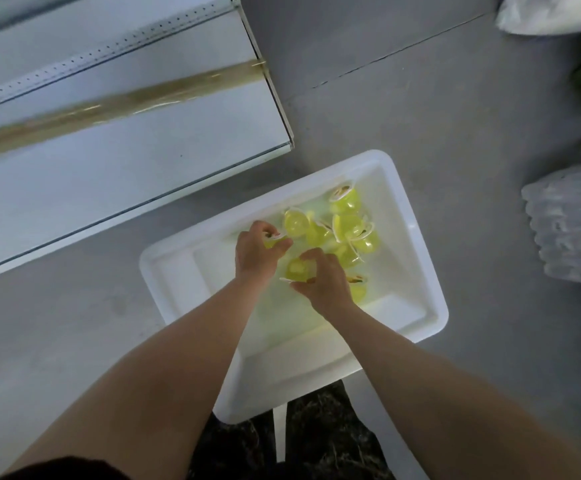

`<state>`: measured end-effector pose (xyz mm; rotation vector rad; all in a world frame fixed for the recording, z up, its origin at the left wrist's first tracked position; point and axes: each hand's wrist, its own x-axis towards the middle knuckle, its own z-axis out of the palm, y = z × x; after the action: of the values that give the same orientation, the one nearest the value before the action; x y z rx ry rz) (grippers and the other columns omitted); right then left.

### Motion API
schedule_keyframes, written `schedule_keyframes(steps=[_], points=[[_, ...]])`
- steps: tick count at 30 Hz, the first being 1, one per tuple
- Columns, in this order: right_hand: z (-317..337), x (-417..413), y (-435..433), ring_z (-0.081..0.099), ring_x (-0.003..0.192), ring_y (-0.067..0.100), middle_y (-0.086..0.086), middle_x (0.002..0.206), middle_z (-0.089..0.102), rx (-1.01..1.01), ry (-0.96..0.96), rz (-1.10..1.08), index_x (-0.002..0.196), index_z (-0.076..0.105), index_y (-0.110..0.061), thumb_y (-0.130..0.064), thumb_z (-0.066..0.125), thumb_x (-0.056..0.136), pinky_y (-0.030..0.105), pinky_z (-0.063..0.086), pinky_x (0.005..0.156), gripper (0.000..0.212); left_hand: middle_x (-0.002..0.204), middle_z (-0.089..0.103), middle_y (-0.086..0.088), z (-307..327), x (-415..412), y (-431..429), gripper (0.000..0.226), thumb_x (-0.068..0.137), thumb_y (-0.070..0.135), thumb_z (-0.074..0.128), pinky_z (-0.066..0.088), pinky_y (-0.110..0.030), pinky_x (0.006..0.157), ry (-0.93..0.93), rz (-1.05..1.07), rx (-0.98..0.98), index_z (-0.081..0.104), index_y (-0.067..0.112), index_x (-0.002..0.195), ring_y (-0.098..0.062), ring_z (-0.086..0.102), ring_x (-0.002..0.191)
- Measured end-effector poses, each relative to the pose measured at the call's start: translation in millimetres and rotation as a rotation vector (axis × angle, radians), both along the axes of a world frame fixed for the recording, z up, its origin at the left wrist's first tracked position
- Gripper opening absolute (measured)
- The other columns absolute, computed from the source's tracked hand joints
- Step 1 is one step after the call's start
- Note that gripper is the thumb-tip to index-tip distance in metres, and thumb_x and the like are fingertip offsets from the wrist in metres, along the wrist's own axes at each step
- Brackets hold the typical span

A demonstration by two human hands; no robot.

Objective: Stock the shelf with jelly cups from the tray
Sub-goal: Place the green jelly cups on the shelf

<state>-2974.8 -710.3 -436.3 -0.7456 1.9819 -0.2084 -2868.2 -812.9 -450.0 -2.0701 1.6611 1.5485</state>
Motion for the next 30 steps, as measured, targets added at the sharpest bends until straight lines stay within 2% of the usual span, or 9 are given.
schedule_keyframes(steps=[4, 7, 9, 11, 15, 20, 23, 26, 30], points=[[-2, -4, -9, 0.06, 0.1, 0.019, -0.007, 0.115, 0.061, 0.036, 0.008, 0.073, 0.111, 0.053, -0.027, -0.043, 0.082, 0.071, 0.034, 0.047, 0.085, 0.052, 0.102, 0.06, -0.006, -3, 5, 1, 0.029, 0.078, 0.036, 0.078, 0.037, -0.026, 0.072, 0.003, 0.035, 0.012, 0.055, 0.024, 0.093, -0.021, 0.057, 0.089], [4, -4, -6, 0.064, 0.083, 0.019, -0.01, 0.108, 0.06, 0.065, -0.108, -0.017, 0.109, 0.053, -0.03, -0.052, 0.084, 0.065, 0.038, 0.054, 0.082, 0.059, 0.099, 0.062, -0.004, 1, 16, -1, 0.032, 0.076, 0.037, 0.079, 0.036, -0.024, 0.062, -0.006, 0.039, 0.018, 0.055, 0.023, 0.091, -0.021, 0.058, 0.088], [13, -4, -3, 0.066, 0.069, 0.022, -0.003, 0.111, 0.054, 0.069, -0.215, -0.121, 0.122, 0.051, -0.03, -0.043, 0.085, 0.067, 0.04, 0.059, 0.077, 0.066, 0.096, 0.063, 0.0, 11, 26, -2, 0.033, 0.076, 0.037, 0.079, 0.035, -0.022, 0.058, -0.006, 0.041, 0.016, 0.057, 0.02, 0.093, -0.019, 0.057, 0.086], [25, -6, 1, 0.065, 0.067, 0.023, 0.005, 0.116, 0.049, 0.095, -0.335, -0.251, 0.136, 0.049, -0.021, -0.028, 0.084, 0.074, 0.036, 0.059, 0.077, 0.072, 0.095, 0.061, 0.003, 24, 35, -1, 0.034, 0.076, 0.036, 0.08, 0.035, -0.024, 0.064, -0.006, 0.049, 0.005, 0.059, 0.017, 0.095, -0.017, 0.054, 0.087], [62, -16, 6, 0.066, 0.07, 0.021, 0.01, 0.121, 0.05, 0.07, -0.468, -0.405, 0.13, 0.053, -0.01, -0.016, 0.083, 0.077, 0.03, 0.057, 0.074, 0.061, 0.102, 0.061, 0.005, 58, 49, 4, 0.036, 0.076, 0.039, 0.08, 0.035, -0.025, 0.074, 0.019, 0.103, -0.033, 0.06, 0.018, 0.097, -0.013, 0.053, 0.093], [121, -32, 2, 0.07, 0.079, 0.022, 0.01, 0.127, 0.056, -0.016, -0.552, -0.411, 0.128, 0.047, -0.009, -0.021, 0.085, 0.076, 0.031, 0.054, 0.073, 0.065, 0.101, 0.063, 0.007, 125, 43, 6, 0.037, 0.076, 0.04, 0.08, 0.037, -0.026, 0.069, 0.126, 0.182, -0.11, 0.062, 0.017, 0.099, -0.012, 0.055, 0.089], [162, -38, -5, 0.067, 0.079, 0.021, 0.008, 0.115, 0.06, -0.11, -0.583, -0.403, 0.127, 0.049, -0.014, -0.023, 0.085, 0.075, 0.028, 0.055, 0.071, 0.064, 0.101, 0.064, 0.008, 167, 36, 4, 0.035, 0.074, 0.039, 0.081, 0.04, -0.02, 0.064, 0.221, 0.249, -0.167, 0.064, 0.019, 0.097, -0.01, 0.059, 0.087], [203, -44, -16, 0.061, 0.078, 0.016, 0.0, 0.094, 0.065, -0.214, -0.603, -0.344, 0.119, 0.061, -0.017, -0.027, 0.083, 0.077, 0.027, 0.054, 0.075, 0.049, 0.101, 0.068, 0.006, 210, 30, -1, 0.033, 0.073, 0.035, 0.084, 0.045, -0.023, 0.069, 0.327, 0.29, -0.246, 0.064, 0.018, 0.094, -0.016, 0.065, 0.09], [258, -52, -35, 0.066, 0.095, 0.011, -0.004, 0.102, 0.071, -0.361, -0.573, -0.288, 0.112, 0.066, -0.02, -0.037, 0.087, 0.069, 0.026, 0.049, 0.082, 0.051, 0.104, 0.068, 0.002, 271, 27, -9, 0.034, 0.071, 0.032, 0.086, 0.052, -0.031, 0.076, 0.446, 0.33, -0.334, 0.064, 0.019, 0.093, -0.02, 0.068, 0.091]])
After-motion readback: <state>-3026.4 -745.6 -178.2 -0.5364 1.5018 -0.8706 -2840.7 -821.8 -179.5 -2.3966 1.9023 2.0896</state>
